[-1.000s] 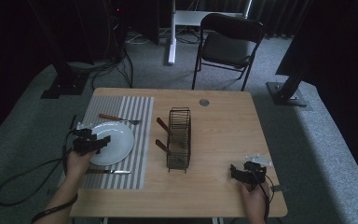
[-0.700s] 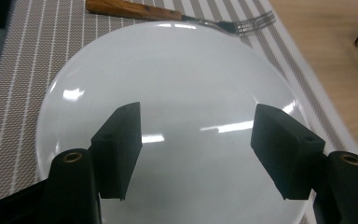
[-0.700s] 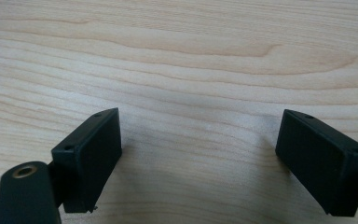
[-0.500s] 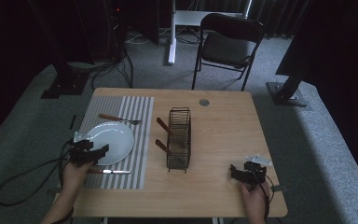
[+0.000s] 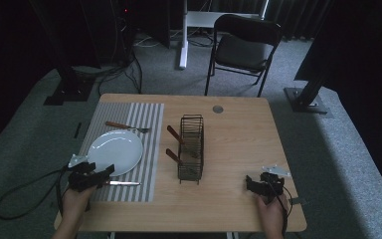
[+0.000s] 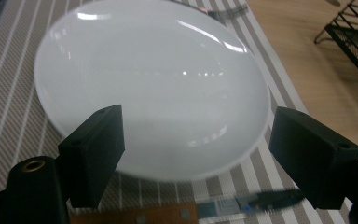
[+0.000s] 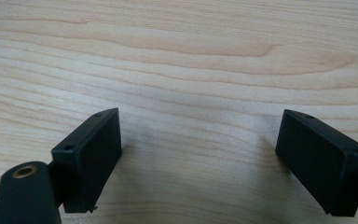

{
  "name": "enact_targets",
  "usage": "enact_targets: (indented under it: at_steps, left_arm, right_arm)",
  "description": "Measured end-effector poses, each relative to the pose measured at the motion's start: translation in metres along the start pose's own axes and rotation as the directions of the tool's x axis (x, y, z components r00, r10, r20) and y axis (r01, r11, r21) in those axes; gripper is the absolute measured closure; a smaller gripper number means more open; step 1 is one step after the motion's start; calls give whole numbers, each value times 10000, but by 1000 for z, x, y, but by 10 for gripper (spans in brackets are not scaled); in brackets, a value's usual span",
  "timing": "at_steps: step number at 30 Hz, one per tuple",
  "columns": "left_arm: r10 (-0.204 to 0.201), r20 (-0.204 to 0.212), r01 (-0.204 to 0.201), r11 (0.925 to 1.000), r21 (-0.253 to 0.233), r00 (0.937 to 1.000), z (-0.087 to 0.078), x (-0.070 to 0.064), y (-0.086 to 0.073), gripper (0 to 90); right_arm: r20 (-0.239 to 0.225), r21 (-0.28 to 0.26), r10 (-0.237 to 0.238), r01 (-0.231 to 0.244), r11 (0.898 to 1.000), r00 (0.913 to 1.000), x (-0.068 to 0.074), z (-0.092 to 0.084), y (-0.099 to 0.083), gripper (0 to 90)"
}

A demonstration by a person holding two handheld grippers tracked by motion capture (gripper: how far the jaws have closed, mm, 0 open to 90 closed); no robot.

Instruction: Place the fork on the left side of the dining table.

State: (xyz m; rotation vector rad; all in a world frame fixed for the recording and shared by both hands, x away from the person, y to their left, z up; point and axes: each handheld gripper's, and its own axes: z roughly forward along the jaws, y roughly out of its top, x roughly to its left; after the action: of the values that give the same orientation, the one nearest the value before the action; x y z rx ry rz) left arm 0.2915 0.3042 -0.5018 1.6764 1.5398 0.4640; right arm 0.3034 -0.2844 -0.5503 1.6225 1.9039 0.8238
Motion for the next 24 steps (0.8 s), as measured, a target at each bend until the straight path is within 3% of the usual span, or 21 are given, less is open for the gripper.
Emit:
enact_targets:
  at_steps: [5, 7, 9, 13, 15, 18, 24]
  left_arm:
    - [-5, -142, 1, 9995, -307, 9999, -8, -4, -14, 182]
    - [29, -21, -30, 9993, -362, 10000, -11, -4, -21, 105]
    - [49, -133, -55, 9989, -465, 9999, -13, -4, -25, 99]
    - [-70, -76, 67, 9993, -356, 9999, -18, -3, -37, 99]
    - [122, -263, -130, 9994, -326, 9996, -19, -4, -43, 99]
    - [253, -1004, -302, 9984, -475, 9946, -24, -9, -51, 99]
    - [182, -1204, -207, 9996, -200, 9926, -26, -7, -65, 99]
  right_arm:
    - [1, -2, 9, -9, 10000, 10000, 0, 0, 0, 139]
    - [2, 9, 13, -13, 10000, 10000, 0, 0, 0, 139]
    - [0, 8, 15, -15, 10000, 10000, 0, 0, 0, 139]
    - [-1, 4, 15, -15, 10000, 10000, 0, 0, 0, 138]
    - [1, 9, 13, -13, 10000, 10000, 0, 0, 0, 138]
    - [1, 10, 14, -14, 10000, 10000, 0, 0, 0, 139]
    - [-1, 11, 17, -17, 10000, 10000, 0, 0, 0, 139]
